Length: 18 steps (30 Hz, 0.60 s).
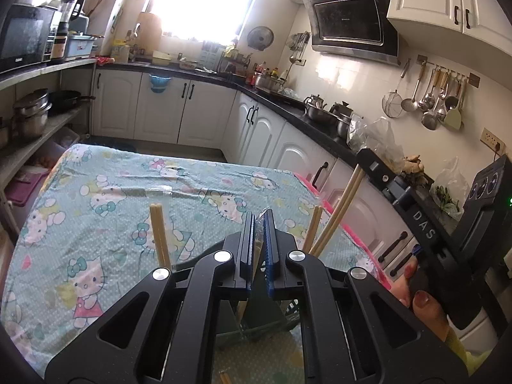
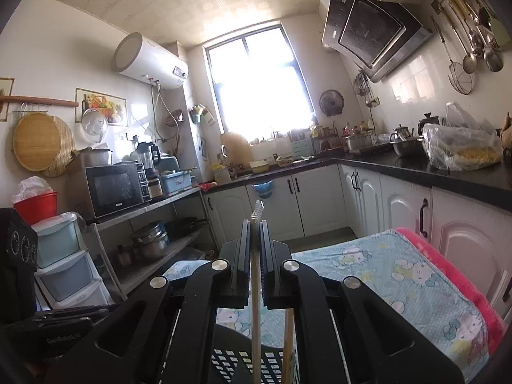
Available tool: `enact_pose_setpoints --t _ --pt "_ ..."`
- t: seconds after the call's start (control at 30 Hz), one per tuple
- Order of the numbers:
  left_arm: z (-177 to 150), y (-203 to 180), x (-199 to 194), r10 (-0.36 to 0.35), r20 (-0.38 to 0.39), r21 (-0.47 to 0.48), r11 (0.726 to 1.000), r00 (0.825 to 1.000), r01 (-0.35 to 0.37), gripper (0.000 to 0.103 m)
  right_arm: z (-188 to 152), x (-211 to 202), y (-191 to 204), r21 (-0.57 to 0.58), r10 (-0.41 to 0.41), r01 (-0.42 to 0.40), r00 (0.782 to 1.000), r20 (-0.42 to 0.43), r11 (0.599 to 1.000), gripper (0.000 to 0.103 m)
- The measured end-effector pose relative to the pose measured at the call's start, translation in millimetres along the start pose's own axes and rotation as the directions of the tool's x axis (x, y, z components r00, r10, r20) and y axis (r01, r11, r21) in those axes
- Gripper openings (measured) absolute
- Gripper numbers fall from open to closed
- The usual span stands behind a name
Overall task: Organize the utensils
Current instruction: 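Lower both held chopsticks down into the caddy slots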
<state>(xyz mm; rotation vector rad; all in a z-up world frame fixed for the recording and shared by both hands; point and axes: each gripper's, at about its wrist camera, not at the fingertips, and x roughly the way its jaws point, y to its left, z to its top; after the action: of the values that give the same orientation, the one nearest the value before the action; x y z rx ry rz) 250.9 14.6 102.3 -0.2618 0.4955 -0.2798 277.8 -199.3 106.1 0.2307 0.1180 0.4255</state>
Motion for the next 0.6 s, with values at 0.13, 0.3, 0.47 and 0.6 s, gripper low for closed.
enact_pose_setpoints --t 0.13,0.3,0.47,0.6 --pt "-1 2 0 0.013 0.007 0.004 1.0 1.0 -0.013 0.003 -8 4 -1 0.01 -0.002 0.002 1.0 -0.012 1.0 0.005" --pt "-1 6 0 0.028 0.012 -0.001 1.0 1.0 -0.028 0.003 -17 9 -4 0.025 -0.005 0.006 1.0 -0.028 1.0 0.006" --pt "-3 12 2 0.063 0.013 -0.001 0.998 0.998 -0.063 0.003 -26 13 -6 0.031 -0.017 0.019 0.998 -0.061 0.999 0.006" --pt "-5 17 3 0.079 0.009 -0.01 0.997 0.997 -0.079 0.003 -32 13 -10 0.039 -0.031 0.035 0.994 -0.1 0.999 0.006"
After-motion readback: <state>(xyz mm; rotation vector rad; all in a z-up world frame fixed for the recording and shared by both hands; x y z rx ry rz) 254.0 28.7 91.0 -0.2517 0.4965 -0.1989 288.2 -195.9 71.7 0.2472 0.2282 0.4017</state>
